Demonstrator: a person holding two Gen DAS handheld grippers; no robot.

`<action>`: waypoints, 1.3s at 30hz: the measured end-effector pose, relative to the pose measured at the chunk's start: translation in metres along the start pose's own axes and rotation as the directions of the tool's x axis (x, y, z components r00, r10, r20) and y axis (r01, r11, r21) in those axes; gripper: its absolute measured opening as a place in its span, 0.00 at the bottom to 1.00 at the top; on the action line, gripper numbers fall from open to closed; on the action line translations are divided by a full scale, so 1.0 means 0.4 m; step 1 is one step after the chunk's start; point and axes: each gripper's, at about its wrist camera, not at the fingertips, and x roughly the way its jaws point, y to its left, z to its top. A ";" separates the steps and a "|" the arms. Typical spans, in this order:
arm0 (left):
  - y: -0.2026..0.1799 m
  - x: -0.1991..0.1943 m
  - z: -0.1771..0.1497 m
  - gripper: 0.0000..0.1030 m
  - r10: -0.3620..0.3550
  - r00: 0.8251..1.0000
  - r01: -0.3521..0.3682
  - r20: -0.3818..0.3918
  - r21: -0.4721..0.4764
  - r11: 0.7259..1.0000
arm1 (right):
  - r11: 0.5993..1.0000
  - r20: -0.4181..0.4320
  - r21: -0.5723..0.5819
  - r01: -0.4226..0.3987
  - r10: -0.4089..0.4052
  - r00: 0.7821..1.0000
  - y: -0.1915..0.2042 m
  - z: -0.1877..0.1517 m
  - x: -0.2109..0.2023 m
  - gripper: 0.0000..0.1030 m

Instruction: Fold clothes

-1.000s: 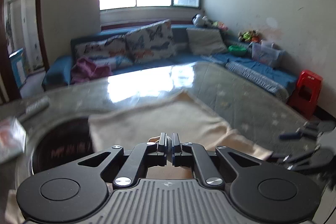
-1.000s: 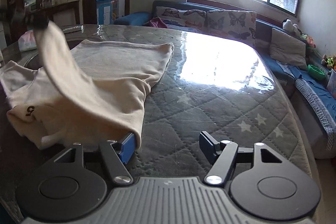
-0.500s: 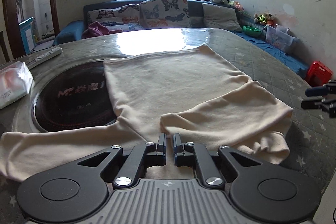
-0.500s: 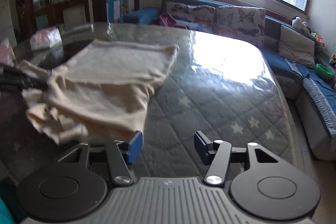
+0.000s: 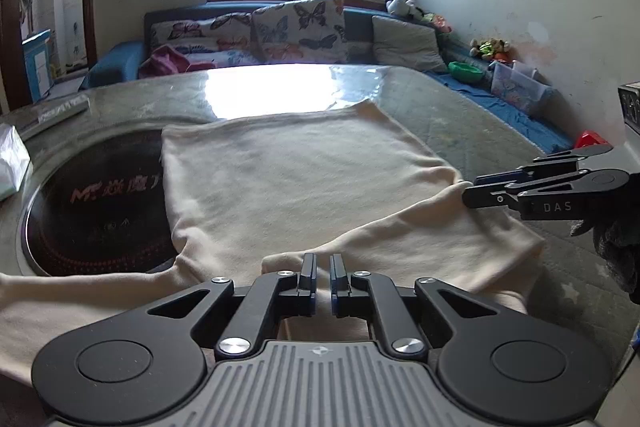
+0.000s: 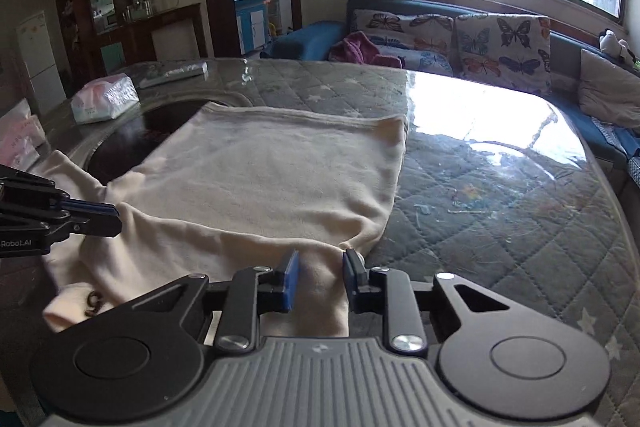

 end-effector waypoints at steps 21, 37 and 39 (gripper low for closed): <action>0.015 -0.078 -0.078 0.10 -0.008 0.999 0.008 0.031 0.004 1.000 | 0.973 -0.032 -0.173 -0.150 0.147 0.989 0.181 -0.035 -0.044 0.24; 0.215 -0.210 -0.108 0.43 0.263 0.961 -0.234 0.083 -0.259 0.937 | 0.929 -0.040 -0.269 -0.253 0.251 0.967 0.326 0.047 0.047 0.25; 0.248 -0.222 -0.118 0.44 0.310 0.948 -0.276 0.072 -0.299 0.913 | 0.924 -0.053 -0.276 -0.264 0.259 0.964 0.344 0.050 0.072 0.25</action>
